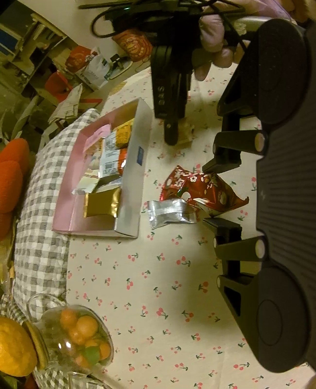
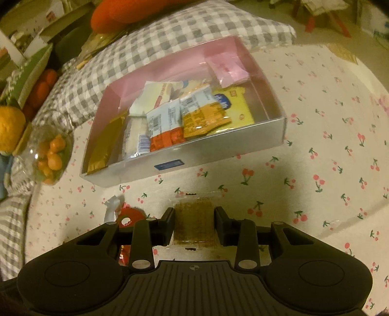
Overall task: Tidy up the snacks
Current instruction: 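Carry red packet with left tool while right tool carries biscuit packet toward box, then lower both packets into the pink box and open both tools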
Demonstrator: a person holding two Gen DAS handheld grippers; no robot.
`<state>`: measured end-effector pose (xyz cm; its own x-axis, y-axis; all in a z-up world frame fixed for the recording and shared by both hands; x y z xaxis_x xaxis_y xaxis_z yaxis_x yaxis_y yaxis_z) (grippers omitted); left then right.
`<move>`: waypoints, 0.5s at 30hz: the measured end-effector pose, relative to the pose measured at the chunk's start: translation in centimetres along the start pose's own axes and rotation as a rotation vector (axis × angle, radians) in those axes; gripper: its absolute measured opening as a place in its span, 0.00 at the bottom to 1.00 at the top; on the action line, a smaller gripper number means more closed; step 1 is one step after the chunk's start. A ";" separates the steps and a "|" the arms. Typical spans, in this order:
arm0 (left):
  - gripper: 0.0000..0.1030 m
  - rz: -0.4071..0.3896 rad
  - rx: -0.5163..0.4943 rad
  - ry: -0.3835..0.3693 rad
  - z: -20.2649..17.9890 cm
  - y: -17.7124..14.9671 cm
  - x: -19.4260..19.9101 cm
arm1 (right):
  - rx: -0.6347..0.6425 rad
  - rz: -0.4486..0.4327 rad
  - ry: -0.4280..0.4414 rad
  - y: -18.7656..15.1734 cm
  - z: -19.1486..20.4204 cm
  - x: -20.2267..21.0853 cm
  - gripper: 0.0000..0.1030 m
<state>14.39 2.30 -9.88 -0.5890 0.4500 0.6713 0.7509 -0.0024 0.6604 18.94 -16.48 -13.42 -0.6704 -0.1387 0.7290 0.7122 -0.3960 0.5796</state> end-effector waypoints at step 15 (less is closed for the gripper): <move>0.35 -0.132 -0.083 0.044 -2.0 8.1 -2.7 | -0.054 -0.106 0.109 8.0 0.8 3.1 0.33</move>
<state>21.44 -0.72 -5.64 -0.6949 0.4114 0.5898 0.6400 -0.0202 0.7681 22.75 -19.38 -6.21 -0.7616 -0.1901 0.6196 0.6263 -0.4617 0.6282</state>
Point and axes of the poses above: each gripper's, at about its wrist camera, not at the fingertips, and x roughly against the way its jaws point, z to its left, y to its top, the point moved 10 cm from there along -x, roughly the way its jaws point, and after that the axes turned 12 degrees about -z, right-handed, at the moved point
